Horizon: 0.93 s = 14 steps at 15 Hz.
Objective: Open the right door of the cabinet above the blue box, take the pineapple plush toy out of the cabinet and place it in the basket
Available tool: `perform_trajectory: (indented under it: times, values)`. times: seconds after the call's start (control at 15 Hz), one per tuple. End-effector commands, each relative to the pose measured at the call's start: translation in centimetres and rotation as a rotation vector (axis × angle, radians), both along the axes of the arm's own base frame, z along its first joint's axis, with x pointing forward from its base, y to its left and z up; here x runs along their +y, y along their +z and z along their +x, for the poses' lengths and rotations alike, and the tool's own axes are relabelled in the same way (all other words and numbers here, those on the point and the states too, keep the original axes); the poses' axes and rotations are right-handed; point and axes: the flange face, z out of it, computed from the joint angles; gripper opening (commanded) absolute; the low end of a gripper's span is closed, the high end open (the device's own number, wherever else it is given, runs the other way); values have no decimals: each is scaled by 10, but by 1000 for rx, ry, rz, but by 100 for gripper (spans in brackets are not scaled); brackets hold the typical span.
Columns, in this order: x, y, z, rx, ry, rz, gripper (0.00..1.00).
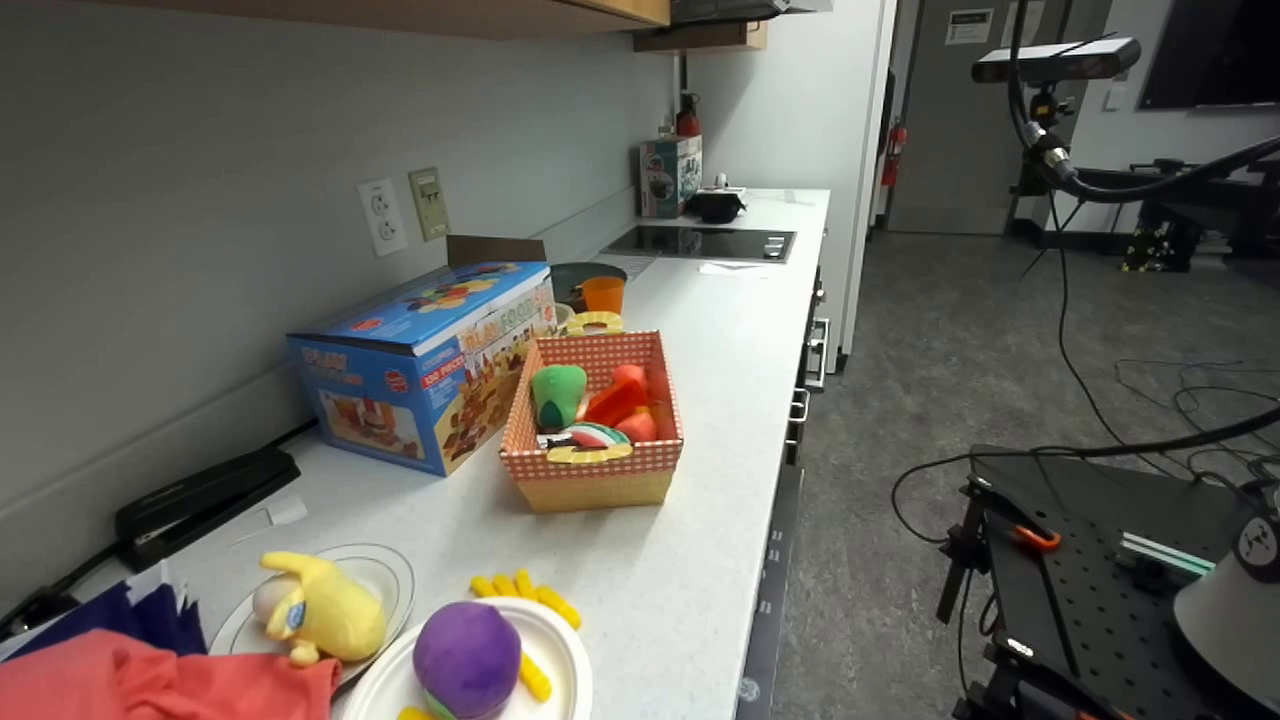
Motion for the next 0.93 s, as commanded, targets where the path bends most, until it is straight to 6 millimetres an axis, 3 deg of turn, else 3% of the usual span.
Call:
perform_trajectory:
  times: [0.0, 0.87]
  values:
    - [-22, 1, -49, 10, -143, -15, 100]
    - [-65, 17, -209, -32, -402, -75, 100]
